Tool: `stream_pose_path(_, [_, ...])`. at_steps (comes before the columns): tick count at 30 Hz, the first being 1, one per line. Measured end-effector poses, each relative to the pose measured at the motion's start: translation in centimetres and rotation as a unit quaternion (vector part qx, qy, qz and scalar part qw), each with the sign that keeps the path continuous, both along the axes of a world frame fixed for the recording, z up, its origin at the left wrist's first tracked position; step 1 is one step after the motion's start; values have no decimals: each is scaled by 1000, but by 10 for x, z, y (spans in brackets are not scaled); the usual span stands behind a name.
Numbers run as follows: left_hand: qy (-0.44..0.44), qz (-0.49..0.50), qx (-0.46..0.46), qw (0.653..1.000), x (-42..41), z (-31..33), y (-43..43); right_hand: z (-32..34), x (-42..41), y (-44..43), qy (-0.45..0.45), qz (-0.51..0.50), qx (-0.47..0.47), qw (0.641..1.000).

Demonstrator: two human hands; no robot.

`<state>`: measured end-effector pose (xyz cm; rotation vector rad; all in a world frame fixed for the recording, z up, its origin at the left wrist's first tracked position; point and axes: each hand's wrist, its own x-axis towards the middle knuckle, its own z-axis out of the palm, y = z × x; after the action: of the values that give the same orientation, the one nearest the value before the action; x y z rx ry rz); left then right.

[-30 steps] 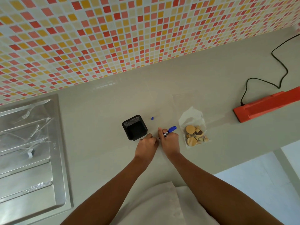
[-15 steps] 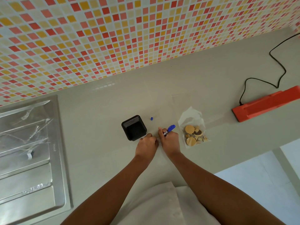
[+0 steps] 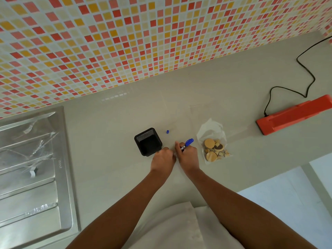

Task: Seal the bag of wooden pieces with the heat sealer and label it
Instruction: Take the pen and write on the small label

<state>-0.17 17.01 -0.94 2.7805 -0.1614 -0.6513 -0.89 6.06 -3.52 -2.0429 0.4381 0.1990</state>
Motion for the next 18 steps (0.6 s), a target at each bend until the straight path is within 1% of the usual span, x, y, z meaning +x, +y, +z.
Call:
stream_pose_path(5, [0,4,1,1000,0,2,1,-2,1,-2,-4,-1,-17,1000])
stream_pose_path(18, [-4,4,-8,1000,-1,5,2,-3,0,-3,14,-17,-12,1000])
